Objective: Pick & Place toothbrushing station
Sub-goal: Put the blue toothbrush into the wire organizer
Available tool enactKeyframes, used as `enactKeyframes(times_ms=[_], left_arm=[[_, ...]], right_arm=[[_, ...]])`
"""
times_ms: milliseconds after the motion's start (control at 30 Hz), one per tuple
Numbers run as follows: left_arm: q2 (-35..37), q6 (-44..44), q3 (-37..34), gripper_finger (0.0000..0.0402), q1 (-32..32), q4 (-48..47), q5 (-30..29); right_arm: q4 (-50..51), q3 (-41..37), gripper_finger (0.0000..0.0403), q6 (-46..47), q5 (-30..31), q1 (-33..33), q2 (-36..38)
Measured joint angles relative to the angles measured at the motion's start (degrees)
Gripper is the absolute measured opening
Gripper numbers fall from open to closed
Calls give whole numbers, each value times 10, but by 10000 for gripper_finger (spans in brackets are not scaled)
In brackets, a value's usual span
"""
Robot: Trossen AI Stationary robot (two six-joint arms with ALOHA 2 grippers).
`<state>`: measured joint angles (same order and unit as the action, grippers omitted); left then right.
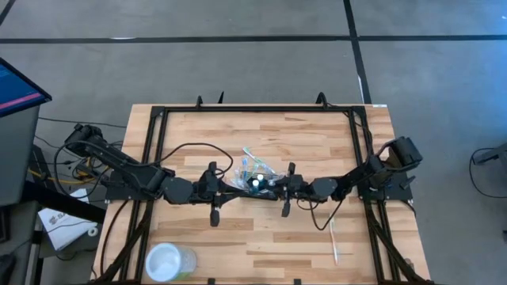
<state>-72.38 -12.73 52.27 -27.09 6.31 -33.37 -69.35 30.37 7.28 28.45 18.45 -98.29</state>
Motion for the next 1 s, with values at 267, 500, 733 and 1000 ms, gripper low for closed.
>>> enactKeyframes(times_ms=[267, 500, 733, 1000], left_arm=[[0, 0, 0, 30, 0, -2, 0], [0, 0, 0, 30, 2, -3, 0], [0, 3, 0, 30, 2, -3, 0], [0, 5, 0, 30, 2, -4, 0]], right_arm=[[27, 0, 62, -3, -1, 15, 1], [21, 0, 75, -12, -1, 15, 1], [42, 0, 84, -34, -1, 26, 50], [257, 0, 82, -14, 1, 44, 186]])
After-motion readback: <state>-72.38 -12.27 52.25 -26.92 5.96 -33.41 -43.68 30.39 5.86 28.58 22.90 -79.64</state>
